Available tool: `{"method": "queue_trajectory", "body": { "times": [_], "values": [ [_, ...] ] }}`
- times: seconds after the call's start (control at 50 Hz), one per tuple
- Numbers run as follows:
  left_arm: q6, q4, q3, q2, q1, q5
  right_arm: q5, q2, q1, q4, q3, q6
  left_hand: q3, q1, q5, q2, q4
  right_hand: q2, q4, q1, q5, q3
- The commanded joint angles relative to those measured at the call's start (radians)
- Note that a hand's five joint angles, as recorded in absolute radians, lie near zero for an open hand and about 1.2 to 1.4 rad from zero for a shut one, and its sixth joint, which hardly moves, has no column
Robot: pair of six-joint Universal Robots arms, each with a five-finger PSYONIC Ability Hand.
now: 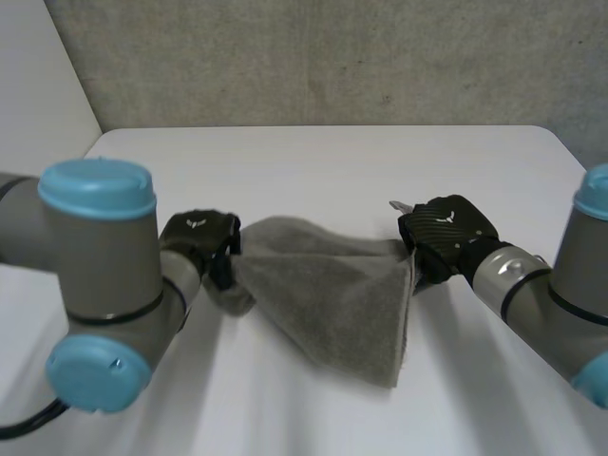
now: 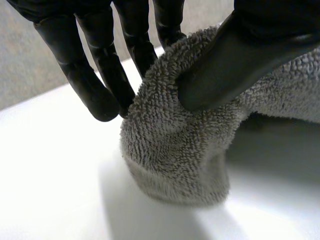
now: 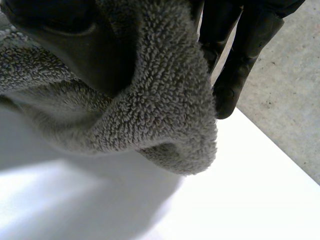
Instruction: Fold the towel.
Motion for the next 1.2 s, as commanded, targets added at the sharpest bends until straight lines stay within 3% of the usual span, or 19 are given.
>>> {"method": "queue_trajectory", "body": {
  "times": [0.02,0.16,0.32,0.36,0.38,0.4,0.42,0.46,0.58,0.68,0.9,1.2],
  "values": [
    [0.003,0.031,-0.215,0.086,0.006,0.005,-0.029,-0.090,-0.052,-0.027,0.137,0.002,-0.144,-0.010,-0.258,-0.055,-0.115,0.077,0.067,0.075,0.064,0.083],
    [0.005,0.035,-0.363,0.200,0.018,0.028,-0.088,-0.118,-0.120,-0.098,0.250,0.012,-0.144,-0.010,-0.258,-0.055,-0.115,0.077,0.067,0.075,0.064,0.083],
    [0.008,0.063,-0.381,0.295,0.012,0.129,-0.183,-0.116,-0.138,-0.142,0.297,0.125,-0.214,-0.080,-0.328,-0.125,-0.185,0.077,0.067,0.075,0.064,0.083],
    [0.008,0.084,-0.347,0.303,0.012,0.140,-0.189,-0.116,-0.141,-0.147,0.299,0.139,-0.436,-0.302,-0.550,-0.347,-0.407,0.077,0.067,0.075,0.064,0.083],
    [0.008,0.084,-0.347,0.303,0.012,0.140,-0.190,-0.116,-0.141,-0.150,0.299,0.147,-0.438,-0.303,-0.551,-0.348,-0.408,0.077,0.067,0.075,0.064,0.083],
    [0.009,0.095,-0.320,0.298,0.003,0.142,-0.190,-0.116,-0.141,-0.150,0.299,0.147,-0.635,-0.501,-0.749,-0.546,-0.606,0.077,0.067,0.075,0.064,0.083],
    [0.009,0.095,-0.320,0.298,0.003,0.142,-0.190,-0.116,-0.141,-0.151,0.300,0.150,-0.637,-0.503,-0.751,-0.548,-0.608,0.077,0.067,0.075,0.064,0.083],
    [0.009,0.104,-0.260,0.282,-0.030,0.143,-0.189,-0.116,-0.141,-0.151,0.302,0.150,-0.962,-0.827,-1.075,-0.873,-0.933,0.077,0.067,0.075,0.064,0.083],
    [0.009,0.100,-0.146,0.185,-0.114,0.143,-0.187,-0.112,-0.143,-0.165,0.320,0.141,-1.057,-0.923,-1.171,-0.968,-1.028,0.077,0.067,0.075,0.064,0.083],
    [0.014,0.084,-0.009,0.061,-0.204,0.142,-0.178,-0.109,-0.162,-0.180,0.323,0.136,-1.298,-1.163,-1.411,-1.208,-1.268,0.077,0.067,0.075,0.064,0.083],
    [0.018,0.037,0.168,-0.146,-0.308,0.142,-0.167,-0.104,-0.216,-0.181,0.323,0.147,-1.268,-1.134,-1.382,-1.179,-1.239,0.077,0.067,0.075,0.064,0.083],
    [0.017,-0.006,0.308,-0.297,-0.368,0.140,-0.170,-0.093,-0.207,-0.177,0.328,0.148,-1.154,-1.019,-1.267,-1.065,-1.125,0.077,0.067,0.075,0.064,0.083]
  ]
}}
